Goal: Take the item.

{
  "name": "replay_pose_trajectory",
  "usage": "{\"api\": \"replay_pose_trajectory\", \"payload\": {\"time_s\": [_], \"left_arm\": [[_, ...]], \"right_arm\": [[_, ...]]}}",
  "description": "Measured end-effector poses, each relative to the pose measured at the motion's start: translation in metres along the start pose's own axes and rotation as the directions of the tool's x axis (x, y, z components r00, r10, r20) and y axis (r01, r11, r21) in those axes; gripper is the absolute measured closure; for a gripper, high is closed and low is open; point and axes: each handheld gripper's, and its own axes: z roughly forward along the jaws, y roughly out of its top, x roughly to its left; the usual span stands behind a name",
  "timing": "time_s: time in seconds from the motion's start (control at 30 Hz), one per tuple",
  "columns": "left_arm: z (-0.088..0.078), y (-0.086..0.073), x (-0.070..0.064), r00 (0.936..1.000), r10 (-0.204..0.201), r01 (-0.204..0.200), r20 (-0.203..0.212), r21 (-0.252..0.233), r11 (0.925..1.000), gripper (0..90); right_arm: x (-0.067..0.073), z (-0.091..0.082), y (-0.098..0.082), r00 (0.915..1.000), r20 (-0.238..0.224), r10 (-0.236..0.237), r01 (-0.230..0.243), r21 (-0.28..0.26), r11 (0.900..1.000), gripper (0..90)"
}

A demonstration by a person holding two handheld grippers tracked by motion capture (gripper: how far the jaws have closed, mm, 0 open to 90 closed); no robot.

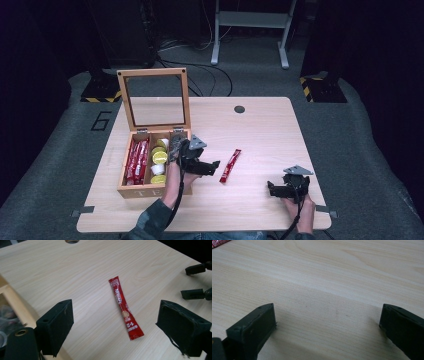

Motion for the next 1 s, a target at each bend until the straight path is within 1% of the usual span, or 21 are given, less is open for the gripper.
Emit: {"api": "replay_pose_trajectory", "payload": {"time_s": [0.03,0.1,0.13,0.17,0.2,0.23,0.27,0.4,0.47,0.53,0.57,0.6,0.7,0.77,0.8,0.9,0.93,0.97,1.0], "left_arm": [[-0.003,-0.002,0.002,1.0000,-0.001,0.001,-0.004,-0.008,1.0000,13.3],[-0.013,-0.005,0.008,0.9997,0.004,-0.004,-0.022,-0.006,1.0000,13.2],[-0.023,-0.010,0.015,0.9992,-0.010,0.009,-0.040,-0.020,0.9998,13.2],[-0.023,-0.010,0.015,0.9992,-0.010,0.009,-0.040,-0.020,0.9998,12.8],[-0.028,-0.013,0.018,0.9989,-0.015,0.014,-0.045,-0.022,0.9997,12.8],[-0.036,-0.017,0.024,0.9978,-0.025,0.023,-0.061,-0.033,0.9992,12.4],[-0.041,-0.020,0.027,0.9971,-0.031,0.028,-0.069,-0.040,0.9988,12.2],[-0.057,-0.030,0.038,0.9945,-0.040,0.035,-0.097,-0.056,0.9978,11.4],[-0.065,-0.037,0.045,0.9919,-0.051,0.044,-0.117,-0.064,0.9970,10.9],[-0.072,-0.044,0.052,0.9898,-0.064,0.056,-0.127,-0.066,0.9962,10.3],[-0.079,-0.050,0.057,0.9873,-0.068,0.059,-0.144,-0.068,0.9959,10.1],[-0.082,-0.053,0.059,0.9858,-0.073,0.063,-0.151,-0.073,0.9954,9.8],[-0.094,-0.067,0.070,0.9758,-0.105,0.090,-0.191,-0.086,0.9922,9.0],[-0.101,-0.075,0.076,0.9706,-0.119,0.104,-0.209,-0.083,0.9912,8.2],[-0.107,-0.082,0.081,0.9652,-0.131,0.115,-0.226,-0.083,0.9899,7.8],[-0.118,-0.094,0.090,0.9559,-0.152,0.133,-0.251,-0.088,0.9871,6.7],[-0.121,-0.098,0.092,0.9537,-0.156,0.138,-0.257,-0.087,0.9867,6.3],[-0.125,-0.102,0.096,0.9500,-0.164,0.144,-0.266,-0.090,0.9854,6.0],[-0.128,-0.105,0.097,0.9479,-0.171,0.149,-0.269,-0.097,0.9839,5.2]], "right_arm": [[0.000,0.000,0.000,1.0000,0.000,0.002,-0.002,-0.001,1.000,0.1],[0.000,0.000,0.000,1.0000,0.002,-0.003,0.003,0.002,1.000,0.1],[0.000,0.000,0.000,1.0000,0.005,-0.002,0.002,0.001,1.000,0.1],[0.000,0.000,0.000,1.0000,0.005,-0.002,0.002,0.001,1.000,0.1],[0.000,0.000,0.000,1.0000,0.004,-0.003,0.003,0.002,1.000,0.1],[0.000,0.000,0.000,1.0000,0.005,-0.003,0.003,0.002,1.000,0.1],[0.000,0.000,0.000,1.0000,0.005,-0.003,0.003,0.002,1.000,0.1],[0.000,0.000,0.000,1.0000,0.005,-0.003,0.003,0.002,1.000,0.1],[0.000,0.000,0.000,1.0000,0.005,-0.002,0.002,0.002,1.000,0.1],[0.000,0.000,0.000,1.0000,0.005,-0.002,0.002,0.002,1.000,0.1],[0.000,0.000,0.000,1.0000,0.005,-0.002,0.002,0.002,1.000,0.1],[0.000,0.000,0.000,1.0000,0.005,-0.002,0.002,0.002,1.000,0.1],[0.000,0.000,0.000,1.0000,0.005,-0.002,0.002,0.002,1.000,0.1],[0.000,0.000,0.000,1.0000,0.005,-0.002,0.002,0.002,1.000,0.1],[0.000,0.000,0.000,1.0000,0.005,-0.002,0.002,0.002,1.000,0.1],[0.000,0.000,0.000,1.0000,0.004,-0.003,0.003,0.002,1.000,0.1],[0.000,0.000,0.000,1.0000,0.007,0.002,-0.002,0.000,1.000,0.0],[0.000,0.000,0.000,1.0000,0.007,0.001,-0.001,0.001,1.000,0.1],[0.000,0.000,0.000,1.0000,0.007,0.001,-0.001,0.001,1.000,0.0]]}}
